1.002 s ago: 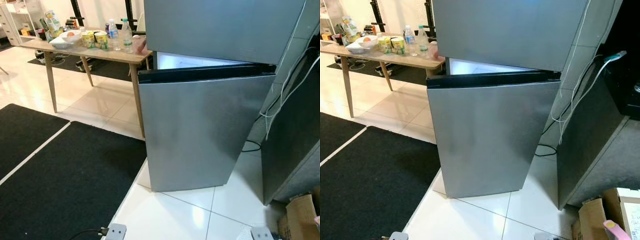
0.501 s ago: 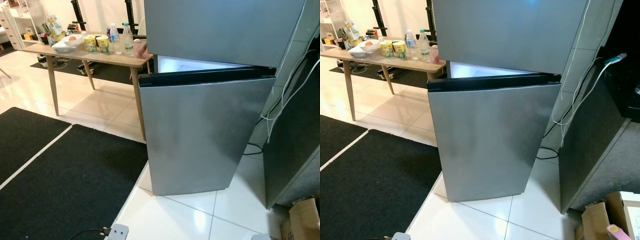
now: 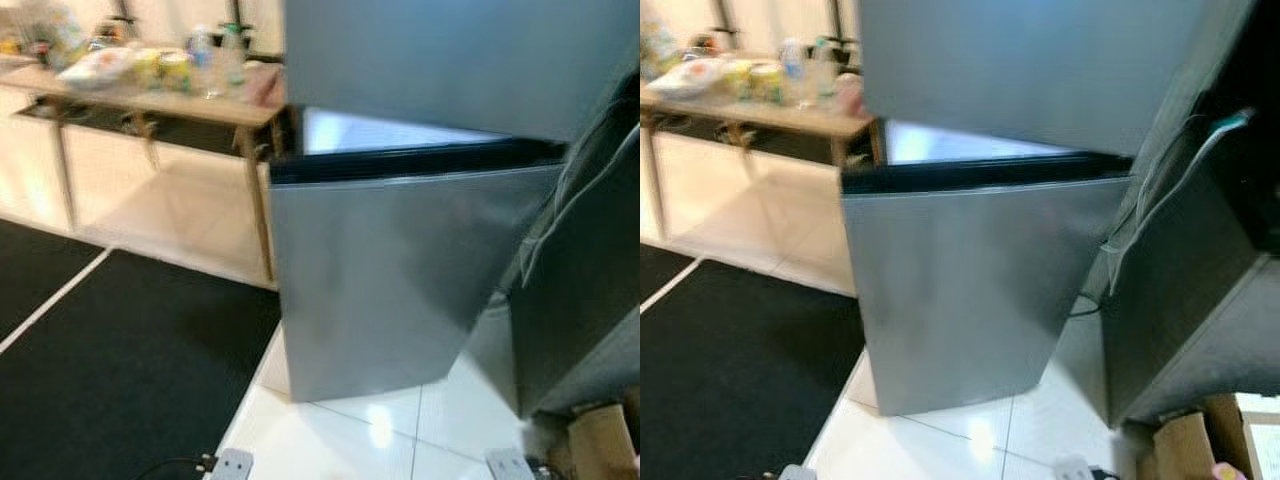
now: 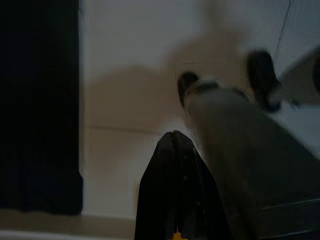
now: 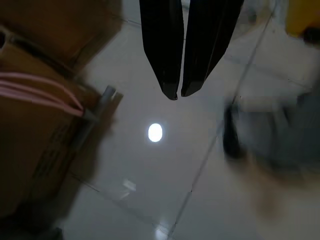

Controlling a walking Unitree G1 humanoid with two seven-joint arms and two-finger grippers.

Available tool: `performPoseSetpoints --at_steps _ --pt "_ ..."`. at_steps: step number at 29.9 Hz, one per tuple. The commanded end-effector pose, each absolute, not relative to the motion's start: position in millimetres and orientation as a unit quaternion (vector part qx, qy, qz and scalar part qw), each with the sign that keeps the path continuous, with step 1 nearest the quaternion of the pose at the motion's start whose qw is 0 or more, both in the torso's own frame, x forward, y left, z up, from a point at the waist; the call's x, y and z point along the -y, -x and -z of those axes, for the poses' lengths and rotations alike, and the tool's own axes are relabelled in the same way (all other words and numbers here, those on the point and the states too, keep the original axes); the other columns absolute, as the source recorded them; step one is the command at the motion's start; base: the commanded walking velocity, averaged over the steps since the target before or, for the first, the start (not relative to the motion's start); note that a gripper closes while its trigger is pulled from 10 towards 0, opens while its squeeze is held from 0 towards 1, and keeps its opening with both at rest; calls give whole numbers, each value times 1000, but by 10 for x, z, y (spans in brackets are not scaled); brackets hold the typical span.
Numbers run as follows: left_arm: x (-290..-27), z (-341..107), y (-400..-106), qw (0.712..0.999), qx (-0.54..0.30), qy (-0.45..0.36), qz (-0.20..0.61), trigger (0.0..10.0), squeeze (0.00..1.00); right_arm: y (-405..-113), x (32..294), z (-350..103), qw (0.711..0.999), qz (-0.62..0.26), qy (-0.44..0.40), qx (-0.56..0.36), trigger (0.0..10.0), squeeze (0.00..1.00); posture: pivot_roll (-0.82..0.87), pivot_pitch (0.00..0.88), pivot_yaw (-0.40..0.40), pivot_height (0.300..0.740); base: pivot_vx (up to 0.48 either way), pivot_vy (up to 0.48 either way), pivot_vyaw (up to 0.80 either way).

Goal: Restocking fridge

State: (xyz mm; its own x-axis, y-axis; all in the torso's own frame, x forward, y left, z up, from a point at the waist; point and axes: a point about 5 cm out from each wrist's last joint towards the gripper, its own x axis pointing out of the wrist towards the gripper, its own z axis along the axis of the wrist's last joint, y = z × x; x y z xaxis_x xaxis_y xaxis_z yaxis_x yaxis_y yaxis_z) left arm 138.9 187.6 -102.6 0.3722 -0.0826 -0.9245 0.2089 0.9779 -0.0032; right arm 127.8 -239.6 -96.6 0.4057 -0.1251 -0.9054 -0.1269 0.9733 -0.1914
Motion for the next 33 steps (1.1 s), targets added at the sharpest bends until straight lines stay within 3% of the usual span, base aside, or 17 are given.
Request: performPoseSetpoints --at_steps 1,24,33 --pt "-1866 1050 -1324 819 -563 -62 93 10000 0 -1278 2431 958 829 3 119 -547 10000 0 -72 0 5 740 277 0 0" --pt "-1851 1047 -1337 820 -562 -58 95 10000 0 -1355 2418 929 842 -6 111 -528 10000 0 -76 0 1 740 278 0 0" --pt "-1859 1043 -1346 821 -559 -62 95 10000 0 -1501 2413 870 863 5 89 -498 10000 0 -75 0 2 740 122 0 0"
